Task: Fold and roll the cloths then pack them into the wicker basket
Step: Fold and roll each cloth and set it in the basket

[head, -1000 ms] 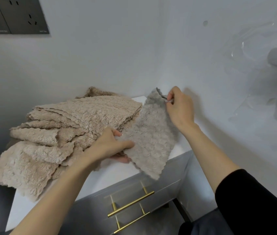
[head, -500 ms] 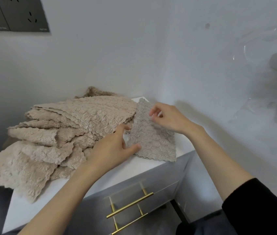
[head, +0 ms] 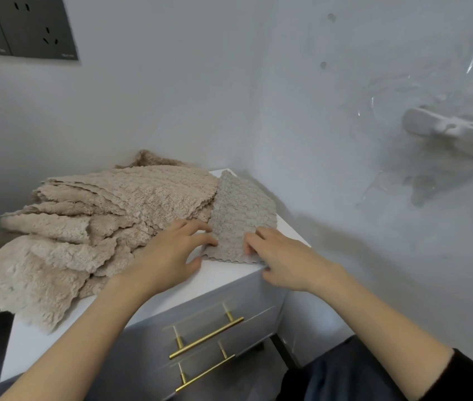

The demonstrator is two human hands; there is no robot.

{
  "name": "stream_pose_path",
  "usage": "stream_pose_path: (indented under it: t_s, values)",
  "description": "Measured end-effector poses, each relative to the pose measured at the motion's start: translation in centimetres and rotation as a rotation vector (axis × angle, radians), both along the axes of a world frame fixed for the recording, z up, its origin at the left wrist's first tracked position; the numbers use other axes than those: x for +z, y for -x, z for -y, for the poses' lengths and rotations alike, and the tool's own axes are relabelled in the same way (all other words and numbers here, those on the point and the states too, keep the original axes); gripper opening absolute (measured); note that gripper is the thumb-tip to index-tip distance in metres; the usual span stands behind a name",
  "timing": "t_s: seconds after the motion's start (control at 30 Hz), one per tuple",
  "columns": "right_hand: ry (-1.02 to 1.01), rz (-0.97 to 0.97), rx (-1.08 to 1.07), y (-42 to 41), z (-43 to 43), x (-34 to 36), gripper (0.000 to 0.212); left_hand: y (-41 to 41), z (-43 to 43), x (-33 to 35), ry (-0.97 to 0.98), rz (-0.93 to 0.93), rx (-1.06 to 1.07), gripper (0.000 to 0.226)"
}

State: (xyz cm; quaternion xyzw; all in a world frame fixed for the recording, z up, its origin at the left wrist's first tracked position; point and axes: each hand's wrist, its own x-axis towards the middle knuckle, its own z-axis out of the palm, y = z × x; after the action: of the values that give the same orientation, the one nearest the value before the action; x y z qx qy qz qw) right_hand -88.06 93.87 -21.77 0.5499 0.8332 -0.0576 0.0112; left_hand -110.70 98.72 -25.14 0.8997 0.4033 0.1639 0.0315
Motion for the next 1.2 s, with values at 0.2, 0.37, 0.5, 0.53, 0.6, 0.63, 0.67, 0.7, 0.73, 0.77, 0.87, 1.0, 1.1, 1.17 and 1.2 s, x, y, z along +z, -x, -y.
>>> stream_pose_path:
  t_s: [0.2, 0.37, 0.5, 0.53, 0.6, 0.63, 0.67, 0.7, 0.73, 0.77, 0.87, 1.0, 1.1, 1.17, 1.2]
  values:
    - [-0.082, -0.069, -0.006, -1.2, -0.7, -1.1, 0.033, -0.6, -0.2, -0.5, -0.061, 0.003, 0.004, 0.033]
    - [-0.232, -0.185, -0.047, -2.2, -1.5, -2.3, 0.026, -1.1, -0.6, -0.9, -0.038, -0.014, 0.029, 0.045]
    - [-0.294, -0.468, -0.216, -2.7, -1.5, -3.2, 0.021, -1.4, -0.5, -0.9, -0.045, -0.040, 0.062, 0.047]
    - [-0.298, -0.533, -0.251, -2.9, -1.5, -3.3, 0.020, -1.7, -0.4, -0.9, -0.064, -0.045, 0.072, 0.043]
    - [-0.277, -0.635, -0.299, -3.3, -1.5, -3.4, 0.021, -2.3, -0.2, -0.9, -0.118, -0.060, 0.080, 0.034]
    - [-0.264, -0.670, -0.313, -3.4, -1.5, -3.5, 0.022, -2.6, -0.1, -0.9, -0.144, -0.062, 0.080, 0.030]
    - [-0.256, -0.698, -0.322, -3.6, -1.5, -3.5, 0.025, -2.8, -0.1, -0.8, -0.159, -0.050, 0.081, 0.026]
    - [-0.252, -0.717, -0.330, -3.7, -1.5, -3.6, 0.027, -3.0, -0.1, -0.8, -0.148, -0.008, 0.089, 0.022]
    - [-0.250, -0.725, -0.336, -3.9, -1.6, -3.6, 0.028, -3.1, -0.2, -0.7, -0.104, 0.066, 0.103, 0.022]
    - [-0.243, -0.724, -0.344, -4.1, -1.7, -3.7, 0.027, -3.3, -0.4, -0.6, -0.028, 0.161, 0.124, 0.025]
    - [-0.191, -0.672, -0.364, -4.8, -2.0, -3.8, 0.020, -3.8, -1.2, -0.8, 0.165, 0.347, 0.190, 0.036]
    - [-0.187, -0.573, -0.408, -5.2, -2.5, -3.9, 0.018, -4.5, -1.7, -1.5, 0.232, 0.445, 0.273, 0.053]
    - [-0.211, -0.512, -0.452, -4.8, -2.7, -3.9, 0.019, -4.9, -2.0, -1.8, 0.235, 0.452, 0.350, 0.055]
    - [-0.215, -0.462, -0.503, -4.4, -2.8, -3.9, 0.019, -5.2, -2.0, -1.9, 0.200, 0.437, 0.401, 0.054]
    - [-0.223, -0.422, -0.531, -4.1, -2.8, -3.9, 0.019, -5.4, -1.9, -2.0, 0.183, 0.433, 0.424, 0.054]
